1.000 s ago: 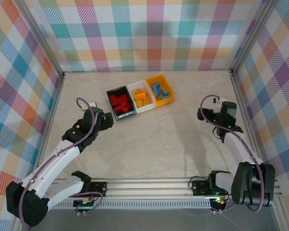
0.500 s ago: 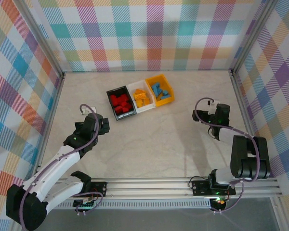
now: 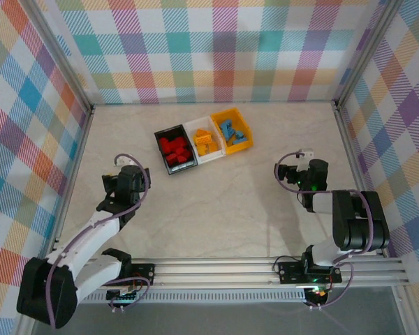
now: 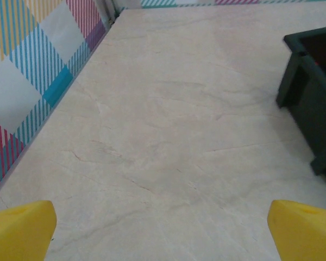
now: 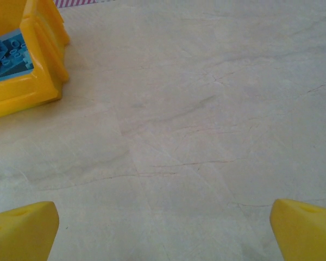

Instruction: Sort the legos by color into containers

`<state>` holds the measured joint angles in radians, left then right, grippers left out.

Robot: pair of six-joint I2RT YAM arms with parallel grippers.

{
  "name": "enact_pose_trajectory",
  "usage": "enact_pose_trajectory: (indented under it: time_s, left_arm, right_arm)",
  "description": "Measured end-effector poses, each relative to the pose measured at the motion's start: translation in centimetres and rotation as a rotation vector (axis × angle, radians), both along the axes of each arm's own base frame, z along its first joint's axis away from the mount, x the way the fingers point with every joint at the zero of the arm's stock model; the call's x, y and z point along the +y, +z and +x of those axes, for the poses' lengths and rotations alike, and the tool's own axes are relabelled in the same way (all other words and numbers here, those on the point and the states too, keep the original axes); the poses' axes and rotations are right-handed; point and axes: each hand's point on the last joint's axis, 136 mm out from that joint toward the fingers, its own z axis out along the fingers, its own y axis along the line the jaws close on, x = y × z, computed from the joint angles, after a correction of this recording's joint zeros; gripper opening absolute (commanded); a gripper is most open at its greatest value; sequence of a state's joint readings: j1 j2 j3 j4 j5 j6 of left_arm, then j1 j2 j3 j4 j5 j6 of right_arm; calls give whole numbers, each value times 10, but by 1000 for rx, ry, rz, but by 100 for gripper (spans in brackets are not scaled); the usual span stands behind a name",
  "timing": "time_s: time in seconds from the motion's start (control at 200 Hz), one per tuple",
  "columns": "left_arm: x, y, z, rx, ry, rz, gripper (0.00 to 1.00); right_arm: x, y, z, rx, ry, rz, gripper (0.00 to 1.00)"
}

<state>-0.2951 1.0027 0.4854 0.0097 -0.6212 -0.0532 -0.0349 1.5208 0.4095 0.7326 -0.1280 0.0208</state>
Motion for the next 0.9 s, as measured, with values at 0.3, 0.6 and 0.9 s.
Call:
enact_pose_trajectory:
  time_s: [0.3, 0.6, 0.9]
  left_arm:
    - [1, -38, 36, 36, -30, 7, 100]
    - [-21, -73, 62, 66, -166, -23, 100]
    - [-22, -67, 74, -64, -216, -97, 100]
  right_arm:
    - [0, 4, 3, -17, -12, -13, 100]
    - [-2, 8, 6, -37, -32, -27, 100]
    - [-2, 8, 6, -37, -34, -32, 100]
